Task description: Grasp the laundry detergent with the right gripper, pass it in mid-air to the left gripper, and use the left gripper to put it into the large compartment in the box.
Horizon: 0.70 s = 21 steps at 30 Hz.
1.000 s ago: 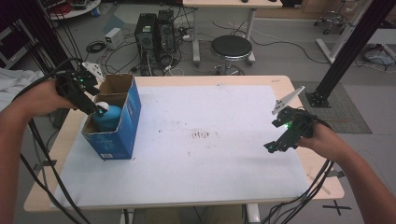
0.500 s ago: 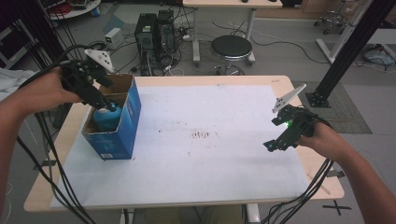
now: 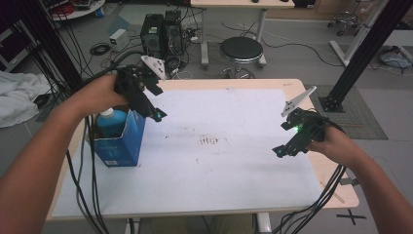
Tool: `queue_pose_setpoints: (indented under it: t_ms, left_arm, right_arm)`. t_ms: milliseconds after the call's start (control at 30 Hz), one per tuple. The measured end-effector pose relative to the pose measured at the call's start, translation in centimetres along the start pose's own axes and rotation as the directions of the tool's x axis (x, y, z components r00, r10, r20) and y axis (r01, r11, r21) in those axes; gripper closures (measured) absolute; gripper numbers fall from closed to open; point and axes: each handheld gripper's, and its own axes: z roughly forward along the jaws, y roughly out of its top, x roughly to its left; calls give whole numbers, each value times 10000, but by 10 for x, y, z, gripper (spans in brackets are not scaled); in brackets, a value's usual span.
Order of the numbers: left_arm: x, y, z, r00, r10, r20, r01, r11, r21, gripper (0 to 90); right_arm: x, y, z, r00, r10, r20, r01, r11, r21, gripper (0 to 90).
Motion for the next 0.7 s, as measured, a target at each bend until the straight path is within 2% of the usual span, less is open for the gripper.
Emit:
queue_pose_setpoints:
  t_ms: [33,233,267,333,500,567,700]
  left_arm:
    - [-1,4,4,9999,97,80,-97,10000,19,119]
    - [-8,22,24,9975,596,368,-602,9981,161,118]
    - [-8,23,26,9978,572,325,-577,9982,147,117]
    - [-9,27,30,9988,427,248,-432,9989,207,26]
    - [-13,36,42,9977,620,289,-630,9974,340,22]
    - [-14,38,46,9975,685,185,-693,9966,446,22]
    - [-15,42,52,9985,544,79,-546,9980,320,22]
  right_arm:
    - [0,0,0,10000,-3,13,3,10000,8,10]
    - [2,1,0,10000,-30,26,30,10000,-11,10]
    - [2,1,0,10000,-9,21,9,10000,-29,11]
    - [3,1,0,10000,-23,39,23,10000,-61,10]
    - [5,2,0,10000,-15,40,15,10000,-48,11]
    - [5,2,0,10000,-15,51,15,10000,-69,11]
    - [6,5,1,10000,13,81,-13,10000,-84,10]
